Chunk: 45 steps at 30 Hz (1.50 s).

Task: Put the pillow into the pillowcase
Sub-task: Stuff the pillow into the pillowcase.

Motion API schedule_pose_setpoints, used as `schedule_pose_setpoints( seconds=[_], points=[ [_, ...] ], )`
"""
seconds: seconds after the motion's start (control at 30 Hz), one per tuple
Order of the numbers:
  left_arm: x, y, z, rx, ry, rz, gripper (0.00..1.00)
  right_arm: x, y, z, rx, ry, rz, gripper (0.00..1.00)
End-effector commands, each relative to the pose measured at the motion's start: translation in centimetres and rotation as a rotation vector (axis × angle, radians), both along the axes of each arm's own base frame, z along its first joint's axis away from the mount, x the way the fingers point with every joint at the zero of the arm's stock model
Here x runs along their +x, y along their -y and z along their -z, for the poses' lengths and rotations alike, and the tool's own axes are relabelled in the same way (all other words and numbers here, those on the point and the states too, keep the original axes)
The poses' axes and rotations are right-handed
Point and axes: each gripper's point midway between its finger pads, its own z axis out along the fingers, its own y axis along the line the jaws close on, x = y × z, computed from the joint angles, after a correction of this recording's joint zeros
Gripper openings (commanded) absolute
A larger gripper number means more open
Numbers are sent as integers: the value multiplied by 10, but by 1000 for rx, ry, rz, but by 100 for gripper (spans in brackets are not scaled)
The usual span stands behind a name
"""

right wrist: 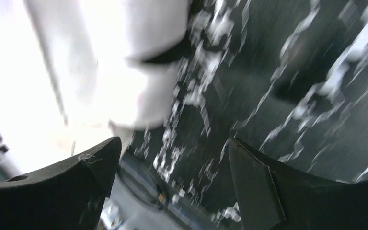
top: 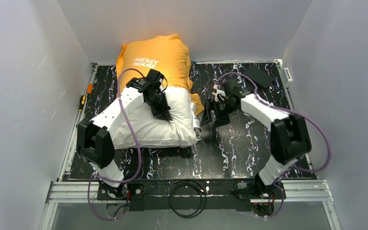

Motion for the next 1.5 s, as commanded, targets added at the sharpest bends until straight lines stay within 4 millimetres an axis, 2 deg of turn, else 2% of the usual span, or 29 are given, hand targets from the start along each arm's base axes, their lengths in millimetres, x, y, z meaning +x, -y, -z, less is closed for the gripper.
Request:
schedule_pose_setpoints(
  seconds=[0.0,0.13,0.23,0.3,0.37,0.43,0.47,0.5,0.57,0.63,0.67,0.77,0.83,0.87,0.93,1.03,1.13,1.17,1.23,1.33,1.47],
  points=[
    [0,-15,-10,-6,52,-44,0,112,-21,-5,38,249,89,93],
    [-4,-12,-20,-37,60,-35,0,174,-39,-1,61,294,85,97],
    [-4,-11,-27,-50,65,-30,0,209,-60,-9,123,337,63,98],
    [-4,-11,-30,-51,68,-28,0,217,-73,-4,166,321,27,98],
    [-4,-11,-34,-52,73,-29,0,215,-86,2,212,298,-20,96],
    [-3,-11,-37,-56,79,-30,0,204,-97,6,253,271,-70,85],
    [-1,-11,-38,-59,81,-34,0,195,-99,4,282,250,-96,73],
    [0,-10,-39,-61,81,-36,0,188,-98,8,287,230,-104,56],
    [2,-10,-39,-65,80,-44,0,169,-94,-3,325,213,-125,28],
    [6,-9,-39,-73,79,-42,0,155,-91,-19,373,233,-128,5],
    [7,-10,-38,-74,75,-42,0,148,-87,-25,384,238,-124,1],
    [9,-12,-36,-76,71,-33,0,135,-70,-41,383,264,-97,1],
    [8,-15,-35,-78,67,-35,0,134,-56,-48,377,281,-63,1],
    [8,-17,-36,-81,67,-35,0,137,-49,-51,381,290,-39,4],
    [5,-20,-36,-86,64,-37,0,146,-37,-55,401,305,18,29],
    [-1,-24,-39,-94,62,-40,0,161,-35,-58,425,326,54,65],
    [-6,-26,-43,-106,63,-40,0,178,-43,-49,443,311,78,90],
    [-7,-26,-43,-111,64,-38,0,186,-47,-48,468,314,82,94],
    [-9,-25,-44,-118,59,-36,0,199,-56,-36,495,296,91,96],
    [-11,-23,-44,-130,48,-31,0,213,-73,-30,547,270,75,96],
    [-10,-22,-46,-136,48,-29,0,215,-103,-38,647,239,3,93]
  ],
)
